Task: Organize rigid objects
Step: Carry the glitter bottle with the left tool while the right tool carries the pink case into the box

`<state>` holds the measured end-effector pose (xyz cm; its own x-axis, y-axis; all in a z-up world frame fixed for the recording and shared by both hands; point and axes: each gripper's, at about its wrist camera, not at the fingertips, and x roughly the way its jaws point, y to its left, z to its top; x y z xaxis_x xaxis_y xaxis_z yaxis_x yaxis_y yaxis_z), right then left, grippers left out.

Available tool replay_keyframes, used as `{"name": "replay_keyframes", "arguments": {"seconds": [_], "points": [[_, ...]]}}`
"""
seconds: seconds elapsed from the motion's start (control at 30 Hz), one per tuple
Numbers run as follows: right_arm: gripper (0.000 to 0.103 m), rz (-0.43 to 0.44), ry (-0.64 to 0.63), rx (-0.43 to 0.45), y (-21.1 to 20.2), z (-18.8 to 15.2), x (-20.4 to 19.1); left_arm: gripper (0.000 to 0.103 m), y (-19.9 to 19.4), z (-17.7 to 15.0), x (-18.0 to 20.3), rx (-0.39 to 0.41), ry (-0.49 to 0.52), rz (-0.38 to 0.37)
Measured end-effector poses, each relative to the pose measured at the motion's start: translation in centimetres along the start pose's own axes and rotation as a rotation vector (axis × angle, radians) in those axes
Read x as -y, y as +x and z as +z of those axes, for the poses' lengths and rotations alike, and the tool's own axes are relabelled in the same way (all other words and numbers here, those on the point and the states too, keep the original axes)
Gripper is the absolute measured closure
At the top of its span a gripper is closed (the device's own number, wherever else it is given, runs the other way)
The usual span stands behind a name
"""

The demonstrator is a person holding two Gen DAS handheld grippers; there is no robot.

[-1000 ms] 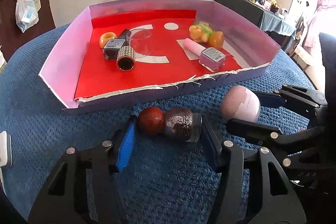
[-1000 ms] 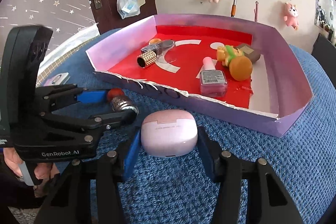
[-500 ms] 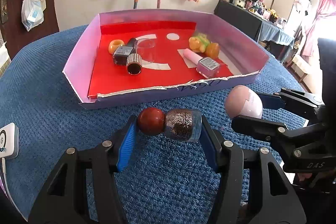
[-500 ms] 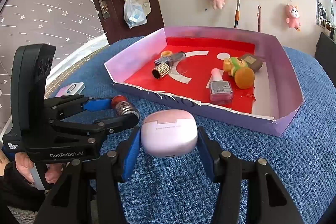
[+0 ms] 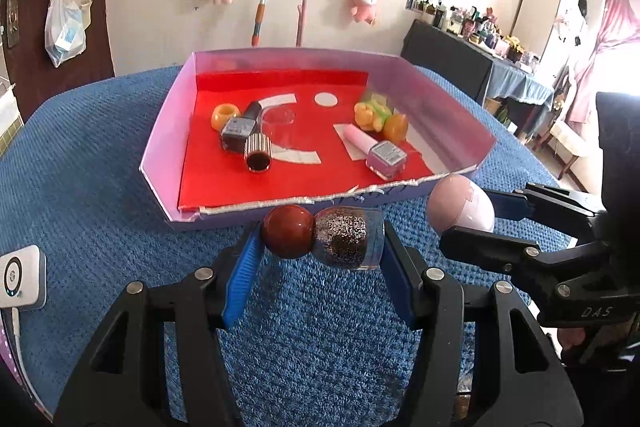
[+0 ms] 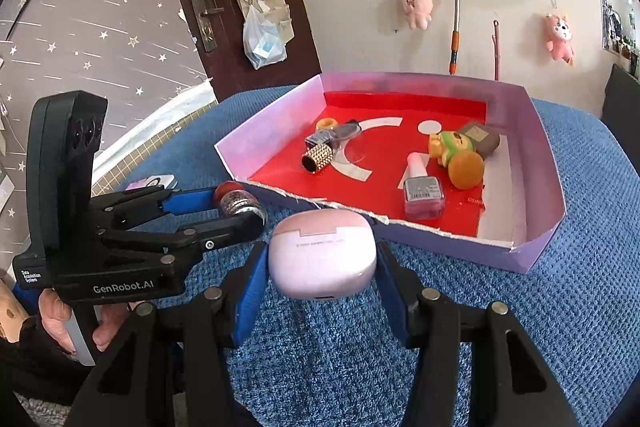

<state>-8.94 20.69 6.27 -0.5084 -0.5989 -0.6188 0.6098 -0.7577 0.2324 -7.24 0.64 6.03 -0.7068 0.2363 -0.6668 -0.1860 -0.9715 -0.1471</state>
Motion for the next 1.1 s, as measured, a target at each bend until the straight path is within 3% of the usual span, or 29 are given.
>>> {"name": "replay_keyframes", "arguments": {"seconds": [0.57, 1.1], "points": [[0.048, 0.007, 0.018, -0.004, 1.0, 1.9, 1.2, 0.048, 1.0, 2.3, -0.2, 0.017, 0.006, -0.005], [0.048, 0.028, 0.068, -0.068, 4.2, 3.9, 3.5, 0.048, 5.2, 3.8, -2.1, -0.062, -0.033, -0.006]]}}
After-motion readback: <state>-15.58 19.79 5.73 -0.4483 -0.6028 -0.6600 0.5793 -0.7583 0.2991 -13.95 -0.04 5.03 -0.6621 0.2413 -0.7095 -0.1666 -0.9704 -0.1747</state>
